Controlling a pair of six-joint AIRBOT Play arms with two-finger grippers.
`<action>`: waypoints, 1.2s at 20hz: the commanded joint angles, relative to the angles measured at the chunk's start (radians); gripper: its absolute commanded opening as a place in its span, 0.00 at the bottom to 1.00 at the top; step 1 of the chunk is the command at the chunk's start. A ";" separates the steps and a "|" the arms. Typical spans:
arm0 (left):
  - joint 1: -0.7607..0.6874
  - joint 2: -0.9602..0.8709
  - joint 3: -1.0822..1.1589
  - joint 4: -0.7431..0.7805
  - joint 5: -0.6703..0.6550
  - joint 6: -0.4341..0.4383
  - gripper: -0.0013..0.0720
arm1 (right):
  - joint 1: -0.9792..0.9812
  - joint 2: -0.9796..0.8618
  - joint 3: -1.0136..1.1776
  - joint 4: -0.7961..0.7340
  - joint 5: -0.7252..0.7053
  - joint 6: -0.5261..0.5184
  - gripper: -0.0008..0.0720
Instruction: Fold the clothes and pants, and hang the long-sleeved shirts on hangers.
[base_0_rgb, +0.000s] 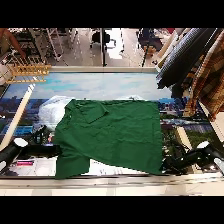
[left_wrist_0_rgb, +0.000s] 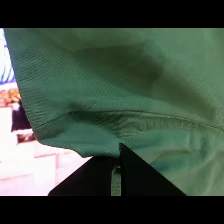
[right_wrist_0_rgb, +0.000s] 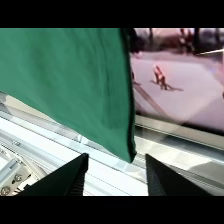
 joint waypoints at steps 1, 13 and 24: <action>-0.006 -0.009 0.000 0.003 -0.014 -0.003 0.03 | 0.000 -0.018 -0.004 -0.004 -0.026 -0.005 0.57; 0.078 0.095 0.250 -0.099 -0.416 0.036 0.03 | -0.001 0.224 0.253 0.091 0.137 -0.084 0.03; 0.636 0.498 1.059 -1.618 -0.286 0.036 0.03 | -0.001 0.855 1.125 0.136 -0.496 -0.083 0.03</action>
